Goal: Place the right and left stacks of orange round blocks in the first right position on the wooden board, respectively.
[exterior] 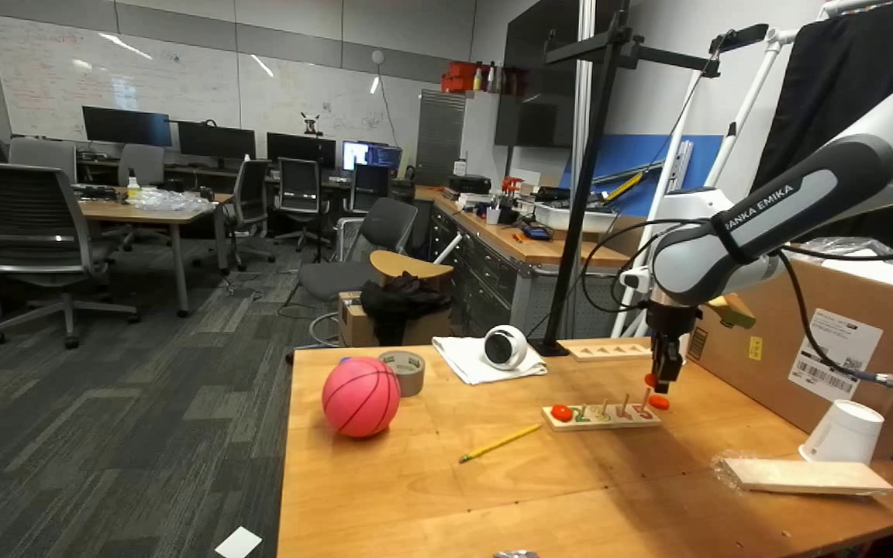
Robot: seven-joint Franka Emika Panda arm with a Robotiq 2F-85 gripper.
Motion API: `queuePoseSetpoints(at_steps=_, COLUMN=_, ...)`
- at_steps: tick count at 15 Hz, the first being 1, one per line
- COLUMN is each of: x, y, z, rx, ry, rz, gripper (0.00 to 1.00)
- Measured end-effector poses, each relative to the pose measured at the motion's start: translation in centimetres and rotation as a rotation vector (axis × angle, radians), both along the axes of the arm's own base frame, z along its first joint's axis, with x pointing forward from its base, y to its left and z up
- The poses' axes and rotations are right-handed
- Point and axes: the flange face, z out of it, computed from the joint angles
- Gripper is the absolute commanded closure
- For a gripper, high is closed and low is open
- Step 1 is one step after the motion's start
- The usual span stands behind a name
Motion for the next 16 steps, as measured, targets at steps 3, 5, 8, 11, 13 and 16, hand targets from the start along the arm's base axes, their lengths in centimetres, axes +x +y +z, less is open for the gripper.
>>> queuePoseSetpoints(at_steps=3, x=-0.7, y=0.5, z=-0.2, rx=0.004, ry=0.011, rz=0.007, gripper=0.83)
queuePoseSetpoints(at_steps=5, x=-1.1, y=0.9, z=-0.5, rx=0.007, ry=0.021, rz=0.013, gripper=0.83)
queuePoseSetpoints(at_steps=8, x=-1.4, y=1.6, z=-0.8, rx=0.011, ry=0.028, rz=0.024, gripper=0.83)
queuePoseSetpoints(at_steps=11, x=-1.4, y=2.0, z=-0.8, rx=0.011, ry=0.029, rz=0.031, gripper=0.83)
queuePoseSetpoints(at_steps=13, x=-1.3, y=2.1, z=-0.8, rx=0.011, ry=0.028, rz=0.033, gripper=0.83)
queuePoseSetpoints(at_steps=16, x=-1.2, y=2.1, z=-0.6, rx=0.009, ry=0.024, rz=0.033, gripper=0.83)
